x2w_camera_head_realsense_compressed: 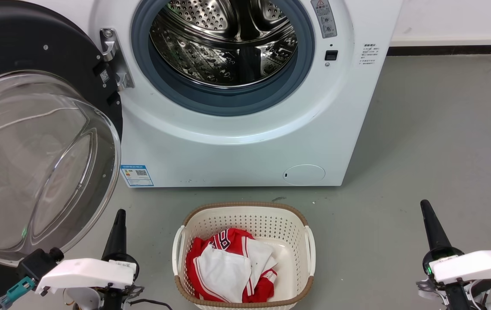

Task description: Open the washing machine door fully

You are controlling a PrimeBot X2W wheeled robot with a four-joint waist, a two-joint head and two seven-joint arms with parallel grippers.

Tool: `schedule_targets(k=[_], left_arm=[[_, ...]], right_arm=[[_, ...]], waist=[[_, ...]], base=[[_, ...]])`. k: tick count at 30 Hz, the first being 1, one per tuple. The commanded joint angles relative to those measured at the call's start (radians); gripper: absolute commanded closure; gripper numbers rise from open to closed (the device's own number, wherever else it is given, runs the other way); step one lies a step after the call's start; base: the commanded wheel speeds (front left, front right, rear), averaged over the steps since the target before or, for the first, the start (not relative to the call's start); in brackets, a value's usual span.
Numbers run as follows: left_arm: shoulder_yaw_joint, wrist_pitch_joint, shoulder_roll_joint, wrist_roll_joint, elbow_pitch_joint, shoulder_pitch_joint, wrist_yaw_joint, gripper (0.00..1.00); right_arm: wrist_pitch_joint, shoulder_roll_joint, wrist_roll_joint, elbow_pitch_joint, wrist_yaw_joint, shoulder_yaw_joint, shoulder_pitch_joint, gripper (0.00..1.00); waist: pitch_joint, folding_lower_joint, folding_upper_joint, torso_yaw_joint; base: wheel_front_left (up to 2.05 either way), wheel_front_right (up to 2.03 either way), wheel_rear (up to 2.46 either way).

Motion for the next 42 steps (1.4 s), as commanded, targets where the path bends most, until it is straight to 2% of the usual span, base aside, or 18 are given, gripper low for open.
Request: schedule_targets(k=[1,13,42], left_arm=[[0.004,0.008,0.001,-0.026,-0.004,-0.023,-0.007,1.0],[0.018,0.045,0.001,-0.174,0.016,-0.034,-0.023,1.0],[0.04,0.109,0.0,-0.43,0.052,-0.049,-0.05,1.0]], right_arm=[[0.005,-0.007,0.029,-0.003,0.0,-0.004,-0.024,1.0],[0.03,-0.006,0.178,0.017,0.0,-0.013,-0.036,1.0],[0.076,-0.003,0.432,0.052,0.0,-0.031,-0.055,1.0]], waist=[[0.0,0.0,-0.0001,0.0],[-0.005,0.0,-0.0001,0.003],[-0.015,0.0,-0.0001,0.008]], base=[[0.0,0.0,0.0],[0.0,0.0,0.0],[0.0,0.0,0.0]])
